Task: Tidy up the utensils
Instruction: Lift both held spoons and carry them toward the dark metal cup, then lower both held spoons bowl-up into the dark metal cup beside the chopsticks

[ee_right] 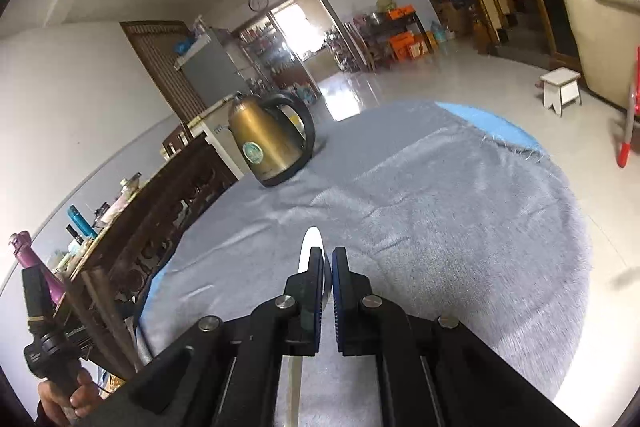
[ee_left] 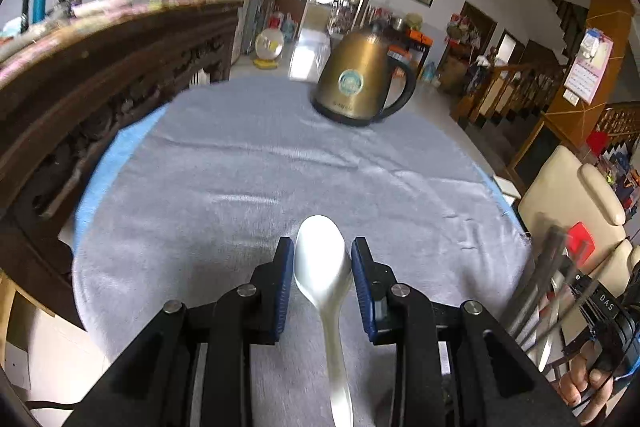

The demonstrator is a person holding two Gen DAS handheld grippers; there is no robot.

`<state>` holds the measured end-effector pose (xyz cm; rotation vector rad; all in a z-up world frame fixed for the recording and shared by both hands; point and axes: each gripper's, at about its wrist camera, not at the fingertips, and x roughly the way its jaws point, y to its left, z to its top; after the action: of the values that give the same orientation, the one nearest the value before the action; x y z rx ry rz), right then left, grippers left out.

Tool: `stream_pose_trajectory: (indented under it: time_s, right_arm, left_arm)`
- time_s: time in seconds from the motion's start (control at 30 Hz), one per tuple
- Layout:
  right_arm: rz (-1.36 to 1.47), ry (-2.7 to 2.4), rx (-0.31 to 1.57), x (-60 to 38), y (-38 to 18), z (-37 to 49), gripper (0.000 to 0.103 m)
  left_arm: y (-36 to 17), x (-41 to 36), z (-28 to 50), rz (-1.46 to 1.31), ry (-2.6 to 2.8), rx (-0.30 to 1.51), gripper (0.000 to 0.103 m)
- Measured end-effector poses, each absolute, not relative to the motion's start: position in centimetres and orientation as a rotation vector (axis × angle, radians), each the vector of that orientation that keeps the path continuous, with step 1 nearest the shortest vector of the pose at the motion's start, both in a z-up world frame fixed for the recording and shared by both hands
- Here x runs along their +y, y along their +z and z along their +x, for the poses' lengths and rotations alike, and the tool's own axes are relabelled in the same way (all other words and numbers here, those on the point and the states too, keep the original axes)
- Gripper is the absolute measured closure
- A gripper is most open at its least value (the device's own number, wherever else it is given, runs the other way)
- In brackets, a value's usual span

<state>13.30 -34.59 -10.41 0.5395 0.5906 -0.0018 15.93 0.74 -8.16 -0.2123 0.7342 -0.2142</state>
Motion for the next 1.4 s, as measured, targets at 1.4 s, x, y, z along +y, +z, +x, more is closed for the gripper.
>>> stream_pose_trajectory:
  time_s: [1.4]
  right_arm:
    - [0.447,-0.083,0.233,-24.3,-8.1,6.8,0.098]
  left_arm:
    - [-5.6,-3.0,7.1,-0.324,-0.216,0.364,0.072]
